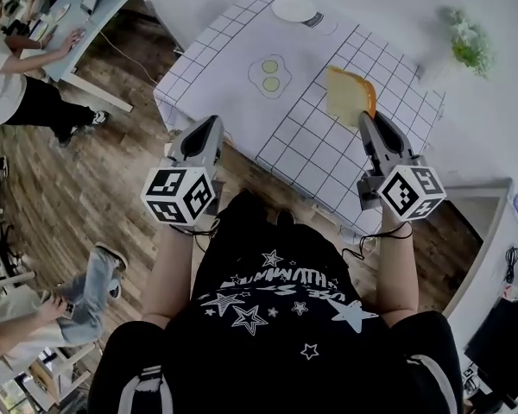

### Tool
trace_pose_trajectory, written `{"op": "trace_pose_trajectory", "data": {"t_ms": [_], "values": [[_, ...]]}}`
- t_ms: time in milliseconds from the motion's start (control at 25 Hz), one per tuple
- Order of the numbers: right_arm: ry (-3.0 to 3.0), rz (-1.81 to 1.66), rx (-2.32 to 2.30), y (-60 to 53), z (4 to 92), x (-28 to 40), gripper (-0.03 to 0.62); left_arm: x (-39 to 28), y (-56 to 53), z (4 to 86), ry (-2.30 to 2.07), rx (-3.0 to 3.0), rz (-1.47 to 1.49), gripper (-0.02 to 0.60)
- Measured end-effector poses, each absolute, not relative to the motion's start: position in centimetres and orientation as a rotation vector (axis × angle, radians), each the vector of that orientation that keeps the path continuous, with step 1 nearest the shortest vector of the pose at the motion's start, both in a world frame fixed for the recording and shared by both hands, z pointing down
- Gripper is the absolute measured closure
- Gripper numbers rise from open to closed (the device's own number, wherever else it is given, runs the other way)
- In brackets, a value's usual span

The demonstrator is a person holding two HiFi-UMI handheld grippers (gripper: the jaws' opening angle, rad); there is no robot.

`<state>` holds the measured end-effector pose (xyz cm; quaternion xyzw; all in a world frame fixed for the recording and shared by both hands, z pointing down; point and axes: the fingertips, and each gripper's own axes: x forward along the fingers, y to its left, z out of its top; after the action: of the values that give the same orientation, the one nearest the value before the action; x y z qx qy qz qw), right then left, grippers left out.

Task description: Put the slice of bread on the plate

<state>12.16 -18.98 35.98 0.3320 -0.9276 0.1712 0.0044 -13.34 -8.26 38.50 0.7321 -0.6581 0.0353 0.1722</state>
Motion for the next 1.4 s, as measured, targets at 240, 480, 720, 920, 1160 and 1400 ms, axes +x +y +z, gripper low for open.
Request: {"op": "trace_pose_trajectory", "data": {"t_ms": [240, 480, 720, 920, 1160, 1400], "values": [[-2.868, 0.512, 1.058, -20.1, 36.2, 9.6, 0.503, -15.7, -11.6, 39.8, -1.812, 2.104, 0.09, 0.574], [-2.79, 0.516, 1.184, -22.8, 36.3, 8.2, 0.504, -17.9, -17.1, 40.0, -1.72, 2.18, 0.086, 0.574], [-2.739, 0.503, 1.279, -26.8, 36.0, 5.6, 0.503, -21.2, -22.7, 40.1, -1.654, 2.226, 0.09, 0.574], [-2.712, 0.483, 1.309, -30.3, 35.8, 2.8, 0.503, -24.0, -26.8, 39.2, -1.641, 2.259, 0.065, 0.574], [-2.684, 0.426, 1.347, -34.3, 34.7, -0.8, 0.503, -27.4, -30.9, 37.4, -1.625, 2.29, 0.046, 0.574], [-2.626, 0.353, 1.323, -38.4, 35.6, -4.6, 0.503, -29.6, -34.9, 36.1, -1.567, 2.354, 0.08, 0.574]]}}
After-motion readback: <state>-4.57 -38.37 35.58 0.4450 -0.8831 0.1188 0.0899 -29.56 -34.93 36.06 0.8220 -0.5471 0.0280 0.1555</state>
